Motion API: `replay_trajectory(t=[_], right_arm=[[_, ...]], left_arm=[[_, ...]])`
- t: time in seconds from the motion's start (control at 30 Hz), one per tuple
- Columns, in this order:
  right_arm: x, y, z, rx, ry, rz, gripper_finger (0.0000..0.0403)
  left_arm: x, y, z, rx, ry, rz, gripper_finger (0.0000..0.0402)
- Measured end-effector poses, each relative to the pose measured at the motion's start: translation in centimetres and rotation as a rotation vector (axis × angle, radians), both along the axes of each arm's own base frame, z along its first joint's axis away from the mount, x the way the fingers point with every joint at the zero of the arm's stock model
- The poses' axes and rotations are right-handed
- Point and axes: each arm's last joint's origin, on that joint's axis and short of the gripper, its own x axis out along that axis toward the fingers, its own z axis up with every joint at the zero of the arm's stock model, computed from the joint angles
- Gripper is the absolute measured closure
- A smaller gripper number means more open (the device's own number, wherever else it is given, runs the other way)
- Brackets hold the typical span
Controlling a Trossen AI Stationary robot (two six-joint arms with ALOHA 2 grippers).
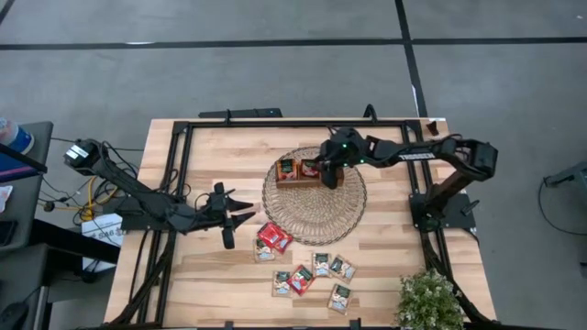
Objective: Pick & Place Tea
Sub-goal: Put the red tea bag into the middle section of the wooden organizer
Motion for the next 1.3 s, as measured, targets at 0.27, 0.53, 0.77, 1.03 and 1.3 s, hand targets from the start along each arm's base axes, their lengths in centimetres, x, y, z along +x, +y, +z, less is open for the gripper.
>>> replay_trajectory(t=[0.27, 0.53, 0.77, 1.03, 1.3], right_arm=[[-0.3, 4.1, 2.9, -0.037, -0.046, 0.137, 0.0253], [-0.3, 11.0, 2.8, -0.025, 0.03, 0.332, 0.0266], [-0.2, 16.1, 1.2, -0.023, 0.114, 0.399, 0.0275], [-1.1, 19.7, 1.3, -0.027, 0.114, 0.469, 0.0276], [-2.4, 21.9, 0.6, -0.069, 0.199, 0.45, 0.0278]], left_arm=[[0.2, -0.1, -2.0, -0.129, 0.097, 0.048, 0.0287], [2.0, -1.2, -6.9, -0.206, 0.273, 0.094, 0.0287], [5.5, -3.4, -8.6, -0.244, 0.36, 0.04, 0.0287], [10.6, -6.6, -7.6, -0.22, 0.418, -0.039, 0.0287], [15.7, -9.8, -6.5, -0.291, 0.511, -0.072, 0.0287]])
